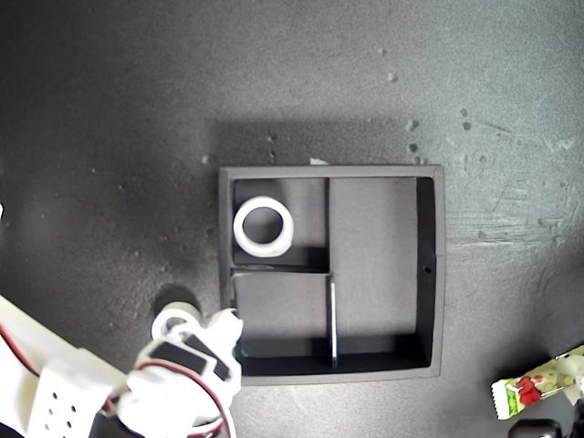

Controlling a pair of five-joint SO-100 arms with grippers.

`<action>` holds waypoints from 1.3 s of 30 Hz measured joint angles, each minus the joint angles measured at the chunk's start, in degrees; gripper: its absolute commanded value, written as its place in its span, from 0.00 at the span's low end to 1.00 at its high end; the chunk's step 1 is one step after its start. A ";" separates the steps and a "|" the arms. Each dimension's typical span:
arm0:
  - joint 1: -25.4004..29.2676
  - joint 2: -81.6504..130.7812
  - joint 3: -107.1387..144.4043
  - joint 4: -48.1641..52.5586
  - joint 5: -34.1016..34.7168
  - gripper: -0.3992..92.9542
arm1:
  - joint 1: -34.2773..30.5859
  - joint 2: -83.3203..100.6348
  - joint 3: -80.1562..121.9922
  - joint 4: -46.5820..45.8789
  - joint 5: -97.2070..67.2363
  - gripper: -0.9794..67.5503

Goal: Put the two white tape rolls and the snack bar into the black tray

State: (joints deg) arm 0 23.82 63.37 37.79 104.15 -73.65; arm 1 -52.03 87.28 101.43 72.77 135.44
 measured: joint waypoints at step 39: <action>9.49 39.90 57.83 -26.81 -8.00 0.17 | 40.87 1.76 -26.63 -5.36 -101.69 0.01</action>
State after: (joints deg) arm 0 33.31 103.27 95.62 77.34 -81.65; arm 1 -11.16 89.03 74.79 67.41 33.75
